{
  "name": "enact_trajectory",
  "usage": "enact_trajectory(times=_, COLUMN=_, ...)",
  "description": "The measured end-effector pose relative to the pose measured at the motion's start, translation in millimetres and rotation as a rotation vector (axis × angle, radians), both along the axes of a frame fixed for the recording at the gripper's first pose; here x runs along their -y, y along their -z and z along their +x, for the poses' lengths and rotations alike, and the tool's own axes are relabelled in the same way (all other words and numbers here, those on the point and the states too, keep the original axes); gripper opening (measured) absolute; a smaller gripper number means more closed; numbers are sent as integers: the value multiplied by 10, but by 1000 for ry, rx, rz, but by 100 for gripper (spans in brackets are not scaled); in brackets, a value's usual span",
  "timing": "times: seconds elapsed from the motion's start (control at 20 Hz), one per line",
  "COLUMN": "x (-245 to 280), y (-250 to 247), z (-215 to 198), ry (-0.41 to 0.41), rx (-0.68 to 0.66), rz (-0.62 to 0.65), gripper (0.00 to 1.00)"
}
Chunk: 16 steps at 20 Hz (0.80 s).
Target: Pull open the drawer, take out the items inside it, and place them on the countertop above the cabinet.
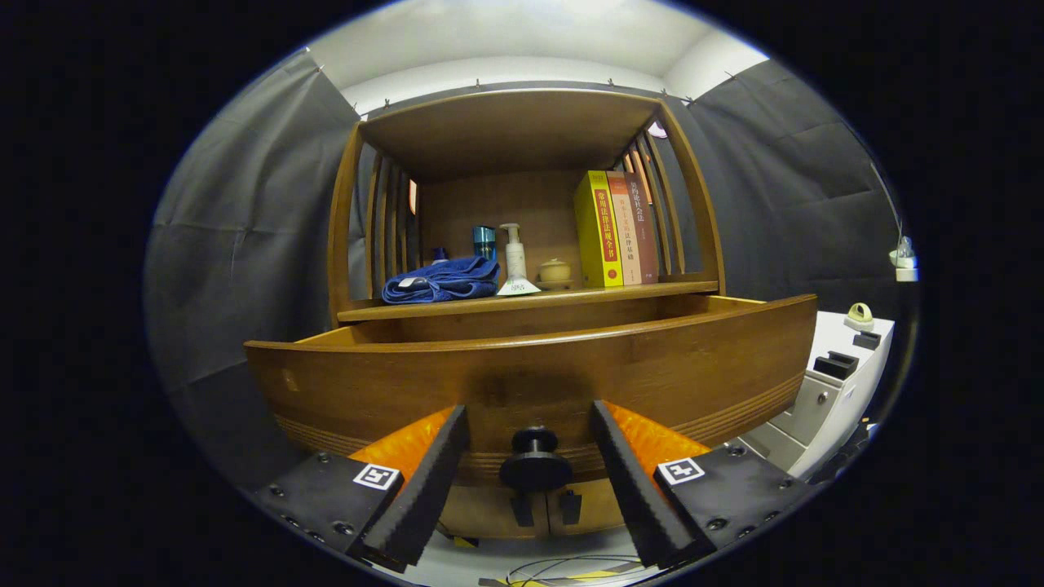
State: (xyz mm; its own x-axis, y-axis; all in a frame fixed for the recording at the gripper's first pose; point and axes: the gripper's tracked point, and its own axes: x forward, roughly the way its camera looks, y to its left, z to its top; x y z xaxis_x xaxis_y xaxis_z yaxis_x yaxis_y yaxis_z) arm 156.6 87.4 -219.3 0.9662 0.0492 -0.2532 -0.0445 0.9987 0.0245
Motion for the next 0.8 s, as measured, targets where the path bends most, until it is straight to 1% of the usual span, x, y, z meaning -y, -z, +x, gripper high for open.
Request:
enact_trajectory(times=0.4, x=9, y=-17, z=384, ry=-6, rx=-25, rz=-51, gripper=99)
enact_trajectory(times=0.8, x=-41, y=84, z=899, ry=6, rx=-38, rz=-40, gripper=99)
